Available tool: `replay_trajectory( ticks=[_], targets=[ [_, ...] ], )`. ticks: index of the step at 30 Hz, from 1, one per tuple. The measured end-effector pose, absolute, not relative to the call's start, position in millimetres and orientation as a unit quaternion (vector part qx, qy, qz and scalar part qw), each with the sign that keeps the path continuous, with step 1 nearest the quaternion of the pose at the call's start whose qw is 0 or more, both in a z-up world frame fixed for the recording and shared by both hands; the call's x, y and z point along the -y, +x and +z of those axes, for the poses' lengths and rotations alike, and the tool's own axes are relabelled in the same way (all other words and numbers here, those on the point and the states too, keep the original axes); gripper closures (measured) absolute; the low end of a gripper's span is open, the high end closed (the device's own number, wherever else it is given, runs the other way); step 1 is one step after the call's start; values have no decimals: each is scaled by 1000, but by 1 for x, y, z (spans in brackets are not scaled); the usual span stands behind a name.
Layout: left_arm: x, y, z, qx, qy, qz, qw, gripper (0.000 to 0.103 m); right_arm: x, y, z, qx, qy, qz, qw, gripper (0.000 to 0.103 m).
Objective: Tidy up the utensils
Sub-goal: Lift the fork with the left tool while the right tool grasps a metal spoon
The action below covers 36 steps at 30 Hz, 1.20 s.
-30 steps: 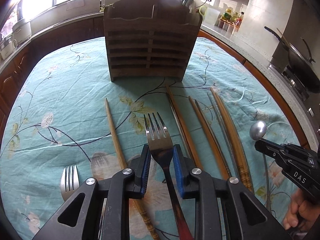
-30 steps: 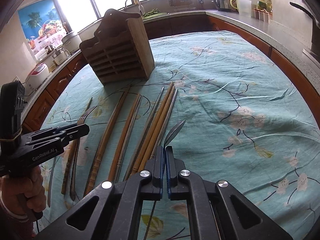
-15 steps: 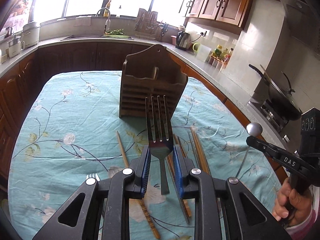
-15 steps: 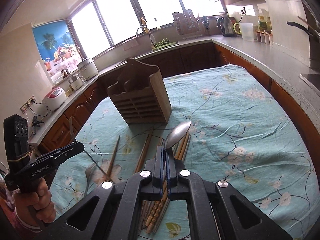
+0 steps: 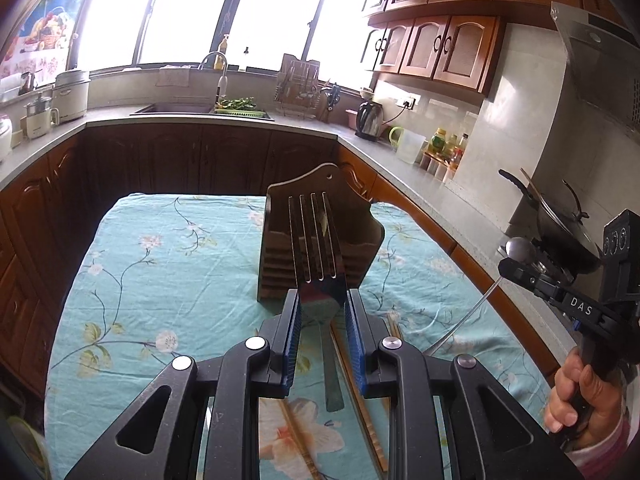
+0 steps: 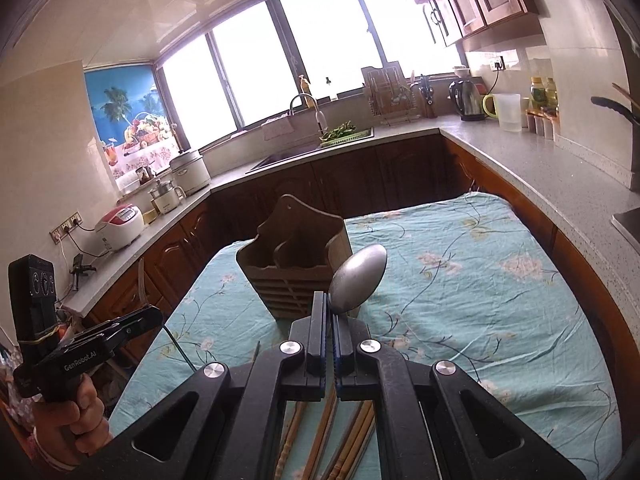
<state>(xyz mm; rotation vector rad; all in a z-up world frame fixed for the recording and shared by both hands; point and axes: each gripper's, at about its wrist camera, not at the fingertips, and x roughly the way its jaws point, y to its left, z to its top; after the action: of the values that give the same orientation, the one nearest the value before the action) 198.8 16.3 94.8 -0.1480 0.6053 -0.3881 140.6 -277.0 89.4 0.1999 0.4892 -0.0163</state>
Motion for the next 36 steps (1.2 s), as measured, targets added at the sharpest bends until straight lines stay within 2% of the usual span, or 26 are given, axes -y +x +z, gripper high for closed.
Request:
replay_trajectory(
  ticks=[10, 21, 36],
  targets=[
    [-16, 238, 117, -255, -75, -172, 949, 83, 277, 191, 124, -201, 85, -11, 976, 101],
    [4, 318, 108, -237, -79, -142, 958, 83, 280, 253, 146, -179, 60, -25, 982, 101],
    [52, 403, 35, -297, -77, -118, 944, 83, 284, 311, 72, -263, 46, -27, 963, 101]
  ],
)
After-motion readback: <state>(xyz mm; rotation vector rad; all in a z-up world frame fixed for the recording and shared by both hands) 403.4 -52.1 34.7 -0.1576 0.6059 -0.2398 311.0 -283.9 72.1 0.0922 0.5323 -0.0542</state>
